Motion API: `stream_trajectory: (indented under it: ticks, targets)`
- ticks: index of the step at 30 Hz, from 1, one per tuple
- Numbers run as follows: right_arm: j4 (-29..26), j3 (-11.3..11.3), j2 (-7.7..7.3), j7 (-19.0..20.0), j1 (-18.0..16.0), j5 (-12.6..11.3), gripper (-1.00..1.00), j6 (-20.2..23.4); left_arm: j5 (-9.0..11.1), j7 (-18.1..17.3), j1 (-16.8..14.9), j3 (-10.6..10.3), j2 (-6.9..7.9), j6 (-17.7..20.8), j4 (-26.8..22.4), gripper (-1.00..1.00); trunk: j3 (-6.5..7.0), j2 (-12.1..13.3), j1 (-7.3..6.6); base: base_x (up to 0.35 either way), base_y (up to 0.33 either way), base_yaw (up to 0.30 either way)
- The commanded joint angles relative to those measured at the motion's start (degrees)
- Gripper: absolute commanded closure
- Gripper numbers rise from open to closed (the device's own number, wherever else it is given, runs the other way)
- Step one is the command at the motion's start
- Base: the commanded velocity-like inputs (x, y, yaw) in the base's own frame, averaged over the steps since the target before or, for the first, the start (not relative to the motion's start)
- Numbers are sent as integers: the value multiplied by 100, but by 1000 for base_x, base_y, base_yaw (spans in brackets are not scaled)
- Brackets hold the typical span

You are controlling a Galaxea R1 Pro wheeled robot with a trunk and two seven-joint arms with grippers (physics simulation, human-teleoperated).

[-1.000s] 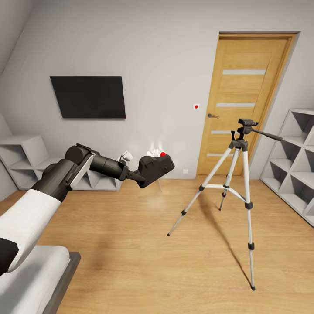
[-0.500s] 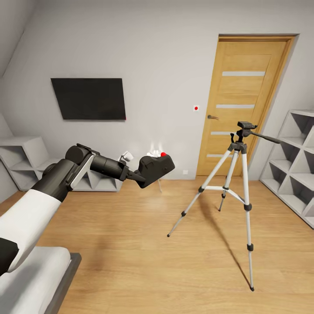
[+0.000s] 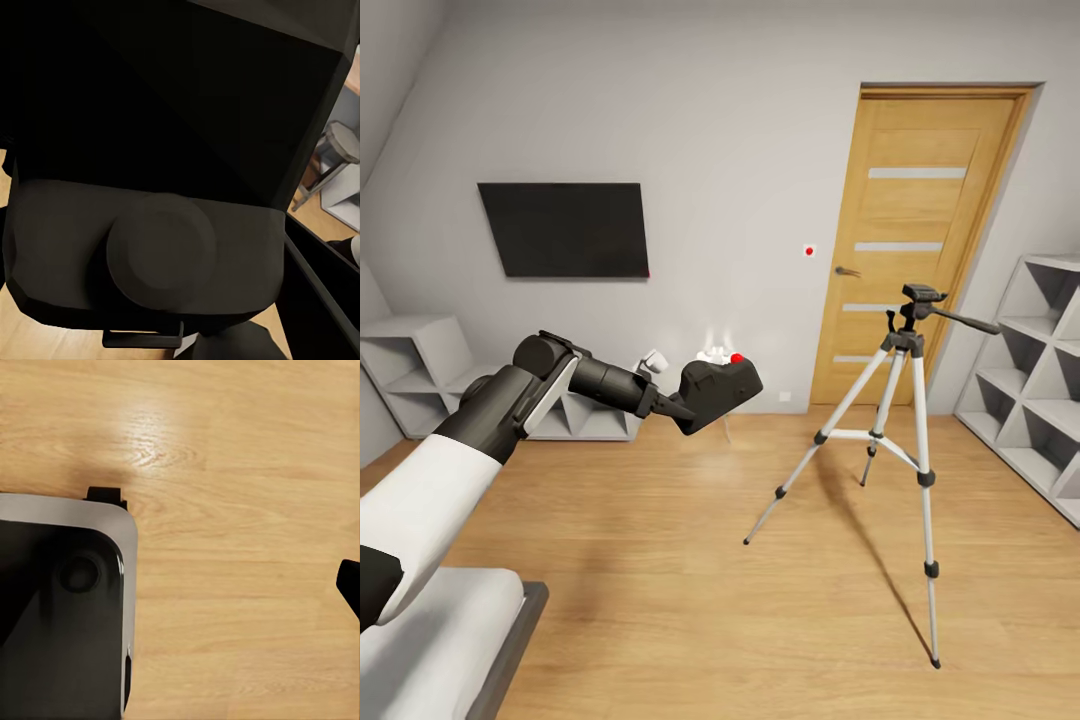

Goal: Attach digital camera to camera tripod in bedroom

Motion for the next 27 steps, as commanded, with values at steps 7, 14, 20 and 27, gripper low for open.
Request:
stream_trajectory:
  ticks: [7,14,20,27]
  targets:
    - [24,48,3,1,-10,-60,-100,-43,21,-9,-7,-15,6,45,0,100,119,277,-154,0,0,0]
    - [24,48,3,1,-10,-56,-100,-43,21,-9,-7,-15,6,45,-1,100,245,558,-307,0,0,0]
    - [24,48,3,0,-10,-59,-100,-43,21,-9,-7,-15,6,45,-1,100,352,798,-439,0,0,0]
    - [24,48,5,1,-10,-60,-100,-43,21,-9,-7,-16,7,45,2,100,478,1079,-593,0,0,0]
